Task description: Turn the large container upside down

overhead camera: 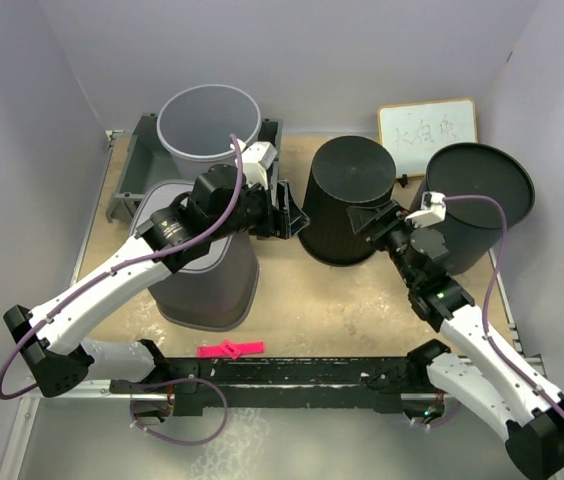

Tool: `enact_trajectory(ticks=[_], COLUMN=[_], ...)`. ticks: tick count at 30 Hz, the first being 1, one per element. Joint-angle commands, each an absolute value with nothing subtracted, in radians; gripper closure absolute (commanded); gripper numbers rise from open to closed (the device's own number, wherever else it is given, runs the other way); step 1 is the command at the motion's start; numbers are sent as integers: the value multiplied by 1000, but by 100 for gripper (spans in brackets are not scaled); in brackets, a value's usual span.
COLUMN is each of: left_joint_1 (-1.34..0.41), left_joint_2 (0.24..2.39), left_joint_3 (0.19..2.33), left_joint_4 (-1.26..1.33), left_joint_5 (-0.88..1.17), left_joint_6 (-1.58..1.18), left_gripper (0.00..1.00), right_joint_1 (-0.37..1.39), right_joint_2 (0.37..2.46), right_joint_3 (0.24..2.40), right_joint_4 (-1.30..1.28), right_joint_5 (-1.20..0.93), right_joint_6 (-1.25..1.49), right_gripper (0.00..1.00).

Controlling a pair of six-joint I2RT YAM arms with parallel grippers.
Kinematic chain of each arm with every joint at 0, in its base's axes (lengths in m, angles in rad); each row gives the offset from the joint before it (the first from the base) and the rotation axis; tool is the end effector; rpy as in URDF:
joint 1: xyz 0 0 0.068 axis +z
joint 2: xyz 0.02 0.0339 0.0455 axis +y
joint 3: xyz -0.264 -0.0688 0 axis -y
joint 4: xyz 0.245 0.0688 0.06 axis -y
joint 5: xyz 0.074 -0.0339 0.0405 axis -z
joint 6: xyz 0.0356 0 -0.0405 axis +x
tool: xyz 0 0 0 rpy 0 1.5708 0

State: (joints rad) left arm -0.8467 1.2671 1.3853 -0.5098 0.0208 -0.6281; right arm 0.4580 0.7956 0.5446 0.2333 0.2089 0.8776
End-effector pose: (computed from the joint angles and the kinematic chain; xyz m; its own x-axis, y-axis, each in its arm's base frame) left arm 0.1840 -0.2092 0.4121 -0.6522 -0.1494 -0.7432 0.4677 0.6923 -0.5495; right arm 0.1793 0.0802 0.2974 -0.1998 0.7405 -0.6417 -0.1453 0.6253 0.7667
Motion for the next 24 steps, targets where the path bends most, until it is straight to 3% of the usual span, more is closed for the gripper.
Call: enact_trajectory(ticks=[1,7,11,18,24], left_joint_1=[-850,-850,-850,-850,-850], left_joint_2=[1252,1223,1227,1232,1211], left_joint_3=[1398,1407,1412,1411,1402], left_joint_4=[-456,-482,-479,-481,-482], left_joint_5=[12,-31,-38,-39,-50], left_joint_6=[-635,-619,-615,-617,-640], left_gripper=[34,34,34,34,34], right_joint_1=[457,457,457,458,458], right_joint_2=[724,614,605,877,1135], right_joint_3=[624,543,444,438,564], right_joint_4=[159,37,155,480,639], right_joint_5=[214,169,153,131,344], right_joint_6=[789,724,710,741,777], right_gripper=[22,31,36,42,39])
